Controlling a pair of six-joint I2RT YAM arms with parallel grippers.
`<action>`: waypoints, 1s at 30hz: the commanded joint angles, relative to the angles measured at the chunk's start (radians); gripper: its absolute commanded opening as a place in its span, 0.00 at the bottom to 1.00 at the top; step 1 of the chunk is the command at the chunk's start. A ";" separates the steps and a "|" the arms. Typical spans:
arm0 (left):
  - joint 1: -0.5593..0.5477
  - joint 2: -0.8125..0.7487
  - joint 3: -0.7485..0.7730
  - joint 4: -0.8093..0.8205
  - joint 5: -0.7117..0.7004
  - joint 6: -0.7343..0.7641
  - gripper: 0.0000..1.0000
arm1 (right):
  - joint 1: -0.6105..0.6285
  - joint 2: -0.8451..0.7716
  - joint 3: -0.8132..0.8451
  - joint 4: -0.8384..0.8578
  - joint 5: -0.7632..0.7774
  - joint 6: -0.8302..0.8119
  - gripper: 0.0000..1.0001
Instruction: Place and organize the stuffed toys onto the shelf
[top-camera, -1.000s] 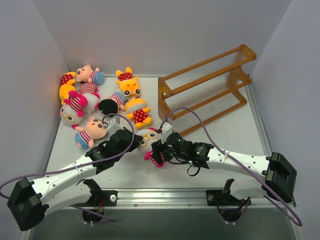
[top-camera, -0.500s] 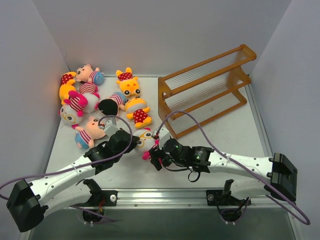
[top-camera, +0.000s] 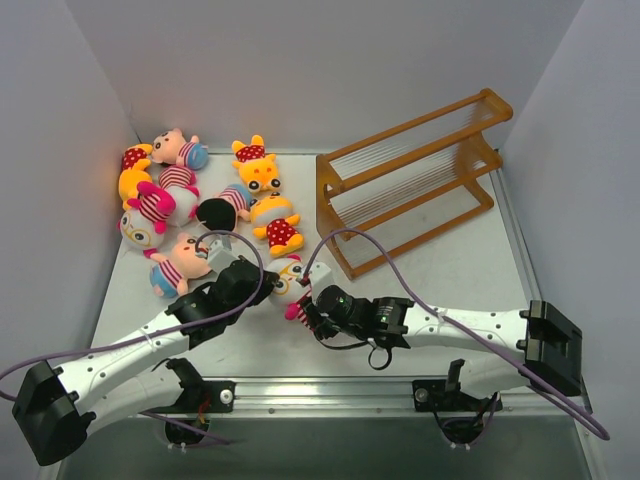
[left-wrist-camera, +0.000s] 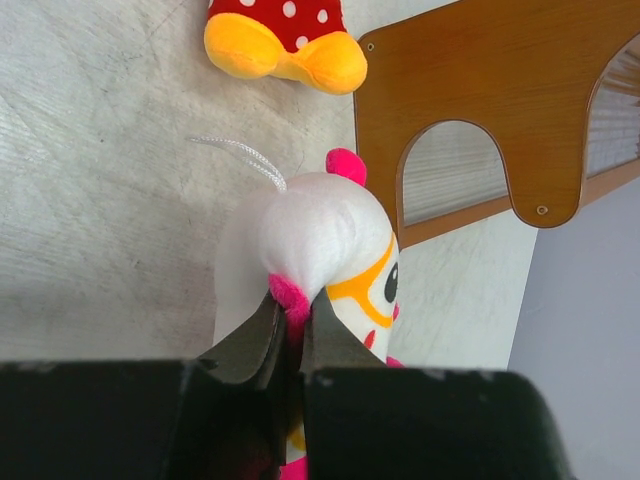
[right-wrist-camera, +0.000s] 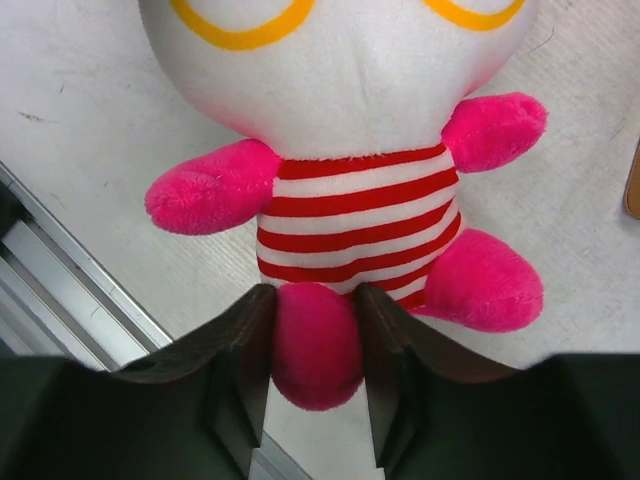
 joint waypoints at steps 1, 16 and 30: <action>-0.005 -0.019 0.040 0.028 0.008 -0.025 0.03 | 0.009 0.003 0.037 -0.050 0.071 0.011 0.22; 0.015 -0.102 0.181 -0.105 -0.138 0.279 0.76 | 0.004 -0.151 0.096 -0.359 0.096 0.097 0.00; 0.340 -0.158 0.324 -0.246 0.051 0.641 0.81 | -0.164 -0.201 0.198 -0.669 0.143 0.195 0.00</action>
